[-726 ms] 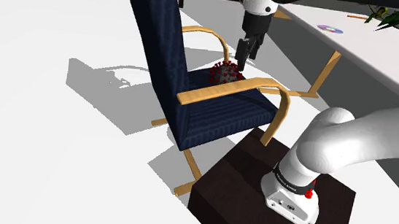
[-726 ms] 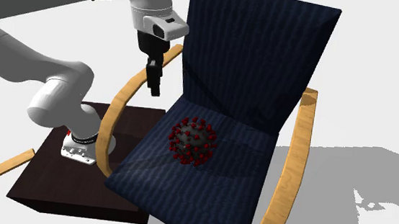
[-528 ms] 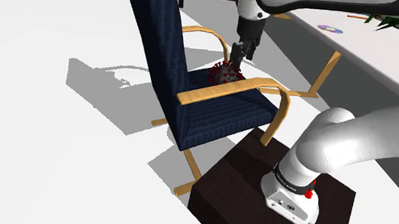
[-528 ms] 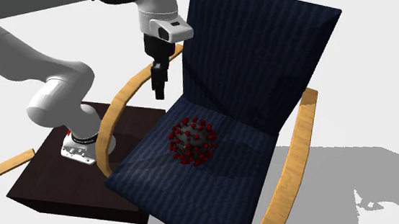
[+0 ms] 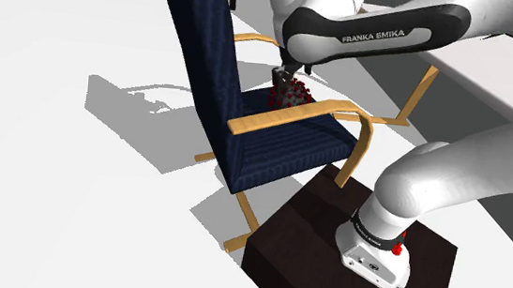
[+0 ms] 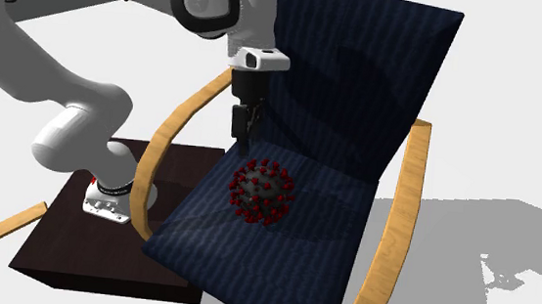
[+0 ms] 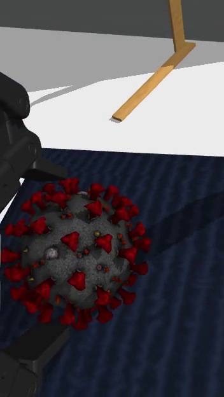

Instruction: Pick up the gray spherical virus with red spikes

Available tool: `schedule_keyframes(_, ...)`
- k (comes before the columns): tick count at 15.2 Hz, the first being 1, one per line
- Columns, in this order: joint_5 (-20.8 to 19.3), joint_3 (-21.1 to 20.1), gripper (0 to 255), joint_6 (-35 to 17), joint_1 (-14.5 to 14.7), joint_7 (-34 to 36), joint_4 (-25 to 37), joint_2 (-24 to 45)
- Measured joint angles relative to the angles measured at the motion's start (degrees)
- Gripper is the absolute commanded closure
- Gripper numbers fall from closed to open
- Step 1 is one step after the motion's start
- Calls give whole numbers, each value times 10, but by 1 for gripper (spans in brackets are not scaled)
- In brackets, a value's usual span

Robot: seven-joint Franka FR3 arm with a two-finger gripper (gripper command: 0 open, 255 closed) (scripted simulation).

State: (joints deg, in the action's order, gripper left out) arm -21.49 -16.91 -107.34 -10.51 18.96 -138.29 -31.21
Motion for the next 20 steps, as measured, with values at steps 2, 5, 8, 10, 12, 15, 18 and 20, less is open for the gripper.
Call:
schedule_keyframes(2, -7, -5, 0, -15, -3, 15, -10, 6)
schedule_keyframes(5, -11, -9, 0, -36, -4, 29, -29, 12)
schedule_keyframes(8, -14, -9, 255, -46, -5, 34, -38, 15)
schedule_keyframes(10, -15, -9, 255, -48, -5, 35, -38, 15)
schedule_keyframes(12, -15, -9, 255, -48, -5, 35, -38, 15)
schedule_keyframes(15, -15, -10, 255, -48, -5, 35, -38, 15)
schedule_keyframes(18, -14, -9, 255, -45, -5, 33, -36, 14)
schedule_keyframes(20, -11, -9, 255, -34, -4, 28, -26, 12)
